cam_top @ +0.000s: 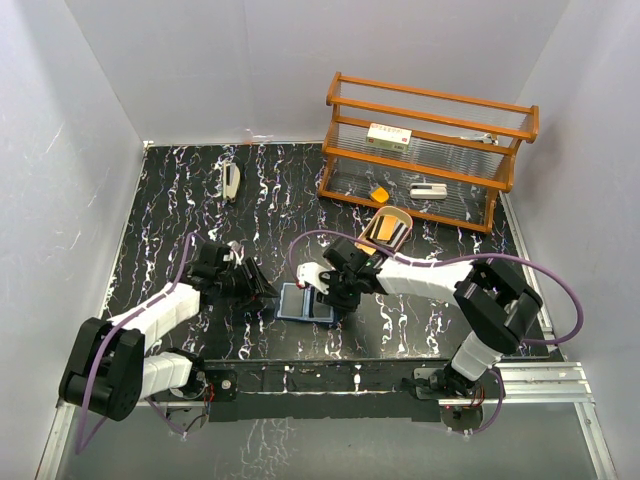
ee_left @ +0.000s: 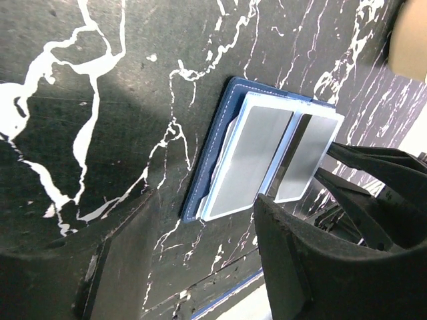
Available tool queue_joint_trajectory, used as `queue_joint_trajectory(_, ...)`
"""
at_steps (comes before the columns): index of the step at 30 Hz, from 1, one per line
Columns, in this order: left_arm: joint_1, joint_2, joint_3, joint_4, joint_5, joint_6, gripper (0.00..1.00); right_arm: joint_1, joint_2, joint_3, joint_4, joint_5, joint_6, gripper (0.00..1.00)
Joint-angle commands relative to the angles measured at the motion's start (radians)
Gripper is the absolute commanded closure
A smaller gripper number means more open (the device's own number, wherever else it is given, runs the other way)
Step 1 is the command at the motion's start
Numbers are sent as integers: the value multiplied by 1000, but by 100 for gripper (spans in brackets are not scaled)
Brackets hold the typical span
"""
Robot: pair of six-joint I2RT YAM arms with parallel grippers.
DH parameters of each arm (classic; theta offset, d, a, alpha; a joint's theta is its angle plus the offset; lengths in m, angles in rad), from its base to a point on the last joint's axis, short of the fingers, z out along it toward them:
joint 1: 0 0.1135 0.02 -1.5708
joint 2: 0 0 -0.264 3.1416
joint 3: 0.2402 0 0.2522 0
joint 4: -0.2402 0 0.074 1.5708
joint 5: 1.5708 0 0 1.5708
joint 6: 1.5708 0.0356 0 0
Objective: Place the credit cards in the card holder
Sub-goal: Close the card holder at the center of the board.
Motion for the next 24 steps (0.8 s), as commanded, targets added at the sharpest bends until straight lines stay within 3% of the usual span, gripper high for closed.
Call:
queue_joint_trajectory(1,30,-12,51,-103,-22,61,43,16,6,-3,98,3,21,82)
queue_joint_trajectory(12,37,8,46,-115,-45,75,34,56,6,-4,263,4,90,98)
queue_joint_trajectory(24,37,4,-27,68,110,-29,35,56,-57,-124,528,21,206,99)
